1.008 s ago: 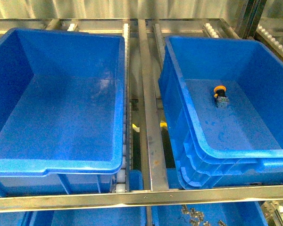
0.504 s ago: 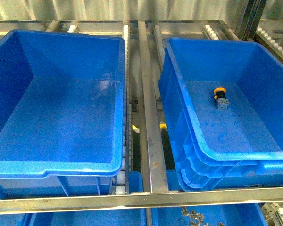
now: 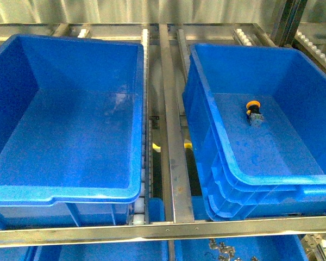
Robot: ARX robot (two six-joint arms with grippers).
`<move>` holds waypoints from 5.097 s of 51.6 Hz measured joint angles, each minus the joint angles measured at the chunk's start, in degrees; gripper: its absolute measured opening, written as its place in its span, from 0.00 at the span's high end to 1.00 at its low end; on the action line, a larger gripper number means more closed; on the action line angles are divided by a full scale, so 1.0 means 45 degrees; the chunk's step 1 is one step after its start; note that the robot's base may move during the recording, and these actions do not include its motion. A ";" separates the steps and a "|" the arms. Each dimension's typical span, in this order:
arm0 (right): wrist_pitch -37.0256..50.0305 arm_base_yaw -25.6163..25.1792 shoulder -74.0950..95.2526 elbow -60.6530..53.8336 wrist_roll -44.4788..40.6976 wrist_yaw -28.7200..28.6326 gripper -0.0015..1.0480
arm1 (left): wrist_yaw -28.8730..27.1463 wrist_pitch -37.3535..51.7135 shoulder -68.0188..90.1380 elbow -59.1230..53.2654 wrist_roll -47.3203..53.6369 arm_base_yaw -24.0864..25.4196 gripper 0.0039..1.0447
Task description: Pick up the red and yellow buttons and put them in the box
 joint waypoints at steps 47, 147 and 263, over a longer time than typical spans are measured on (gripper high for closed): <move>-0.1010 0.0005 -0.1282 0.0000 -0.0005 0.0049 0.07 | 0.0034 0.0000 0.0000 0.0000 0.0000 0.0000 0.07; -0.1044 0.0000 -0.1297 -0.0005 -0.0005 0.0005 0.07 | 0.2429 -0.0340 1.0875 0.5348 0.0491 -0.1457 0.07; -0.1044 0.0000 -0.1297 -0.0005 -0.0005 0.0000 0.07 | 0.0811 0.1481 2.8652 1.6305 0.7014 -0.3313 0.63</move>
